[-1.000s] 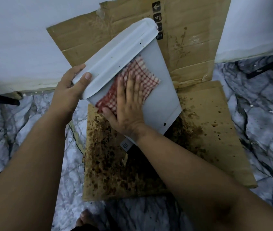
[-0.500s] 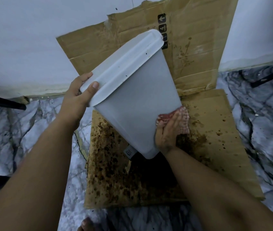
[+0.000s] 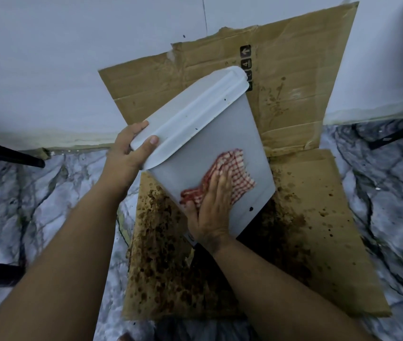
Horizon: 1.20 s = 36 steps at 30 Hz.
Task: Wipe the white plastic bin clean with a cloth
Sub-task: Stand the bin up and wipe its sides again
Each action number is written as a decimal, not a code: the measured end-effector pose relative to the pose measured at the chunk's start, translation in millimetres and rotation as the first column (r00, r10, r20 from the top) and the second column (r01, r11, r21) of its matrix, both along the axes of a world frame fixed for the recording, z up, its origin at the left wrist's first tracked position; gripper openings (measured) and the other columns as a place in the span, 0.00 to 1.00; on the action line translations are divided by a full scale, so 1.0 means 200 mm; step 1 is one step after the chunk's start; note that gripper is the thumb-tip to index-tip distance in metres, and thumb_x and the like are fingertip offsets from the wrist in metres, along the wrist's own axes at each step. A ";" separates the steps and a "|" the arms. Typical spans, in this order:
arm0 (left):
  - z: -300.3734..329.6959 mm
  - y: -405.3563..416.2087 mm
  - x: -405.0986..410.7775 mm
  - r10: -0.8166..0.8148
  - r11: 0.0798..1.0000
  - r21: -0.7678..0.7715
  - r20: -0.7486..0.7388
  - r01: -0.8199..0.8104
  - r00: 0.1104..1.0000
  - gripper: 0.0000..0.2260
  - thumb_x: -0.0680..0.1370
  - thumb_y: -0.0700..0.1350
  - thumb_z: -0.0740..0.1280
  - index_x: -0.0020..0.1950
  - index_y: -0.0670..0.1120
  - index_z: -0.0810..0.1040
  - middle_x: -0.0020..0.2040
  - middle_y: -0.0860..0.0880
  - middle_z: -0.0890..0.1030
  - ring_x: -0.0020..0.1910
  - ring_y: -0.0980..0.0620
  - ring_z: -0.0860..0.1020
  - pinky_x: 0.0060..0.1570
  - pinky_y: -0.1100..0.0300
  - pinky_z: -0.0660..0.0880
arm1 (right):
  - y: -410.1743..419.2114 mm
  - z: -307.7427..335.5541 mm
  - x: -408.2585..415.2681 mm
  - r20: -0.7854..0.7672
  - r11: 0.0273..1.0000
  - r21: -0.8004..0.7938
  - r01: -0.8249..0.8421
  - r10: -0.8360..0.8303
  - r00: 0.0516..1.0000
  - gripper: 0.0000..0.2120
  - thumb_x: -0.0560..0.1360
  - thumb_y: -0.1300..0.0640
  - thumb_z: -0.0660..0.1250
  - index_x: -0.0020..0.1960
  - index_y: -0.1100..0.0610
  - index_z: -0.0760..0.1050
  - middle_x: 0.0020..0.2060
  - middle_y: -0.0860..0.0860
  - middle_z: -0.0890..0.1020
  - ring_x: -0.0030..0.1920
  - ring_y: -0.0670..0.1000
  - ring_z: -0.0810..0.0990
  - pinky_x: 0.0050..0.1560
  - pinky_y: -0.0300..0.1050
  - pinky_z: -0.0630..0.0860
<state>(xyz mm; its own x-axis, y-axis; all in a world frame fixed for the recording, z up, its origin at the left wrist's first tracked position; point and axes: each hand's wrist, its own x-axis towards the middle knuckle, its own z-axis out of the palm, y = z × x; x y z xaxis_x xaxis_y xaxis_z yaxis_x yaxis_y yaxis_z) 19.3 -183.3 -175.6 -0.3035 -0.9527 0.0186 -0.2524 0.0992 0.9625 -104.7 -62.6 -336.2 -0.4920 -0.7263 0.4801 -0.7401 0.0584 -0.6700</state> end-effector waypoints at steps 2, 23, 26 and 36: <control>0.00 0.01 0.00 0.006 1.000 -0.008 0.006 -0.006 1.000 0.21 0.74 0.60 0.70 0.66 0.59 0.78 0.67 0.55 0.74 0.64 0.52 0.75 0.59 0.54 0.76 | 0.02 -0.07 -0.05 0.186 0.992 -0.055 0.113 -0.101 0.977 0.35 0.84 0.44 0.49 0.77 0.70 0.51 0.79 0.60 0.49 0.79 0.63 0.50 0.76 0.65 0.53; -0.02 -0.01 0.01 -0.019 0.999 -0.045 0.013 0.020 1.000 0.26 0.69 0.65 0.69 0.66 0.58 0.77 0.68 0.57 0.73 0.69 0.52 0.73 0.64 0.54 0.75 | -0.24 0.50 0.06 -0.154 0.927 -0.218 -0.306 0.277 0.948 0.31 0.80 0.49 0.53 0.77 0.68 0.58 0.78 0.65 0.56 0.79 0.65 0.47 0.75 0.68 0.52; -0.01 -0.01 0.01 -0.018 0.999 -0.038 0.019 0.018 1.000 0.24 0.71 0.64 0.69 0.65 0.60 0.77 0.66 0.59 0.74 0.67 0.53 0.74 0.63 0.53 0.76 | -0.28 0.53 -0.03 -0.239 0.932 -0.188 -0.311 0.263 0.935 0.30 0.79 0.50 0.54 0.77 0.65 0.60 0.78 0.62 0.59 0.79 0.62 0.49 0.76 0.67 0.50; -0.01 0.01 -0.01 -0.013 0.998 -0.060 0.046 0.015 0.999 0.24 0.69 0.67 0.68 0.64 0.65 0.76 0.63 0.64 0.73 0.66 0.56 0.73 0.68 0.46 0.72 | -0.56 0.69 -0.66 0.230 0.999 -0.049 0.020 -0.008 0.973 0.35 0.83 0.43 0.48 0.79 0.68 0.48 0.79 0.64 0.50 0.80 0.61 0.47 0.79 0.57 0.46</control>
<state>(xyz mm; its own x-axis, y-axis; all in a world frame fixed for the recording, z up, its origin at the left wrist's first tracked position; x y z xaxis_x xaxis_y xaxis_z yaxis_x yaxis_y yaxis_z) 17.8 -181.7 -177.2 -0.3185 -0.9459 0.0615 -0.2946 0.1605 0.9421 -236.2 -173.9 -199.2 -0.6031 -0.6962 0.3893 -0.5654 0.0288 -0.8243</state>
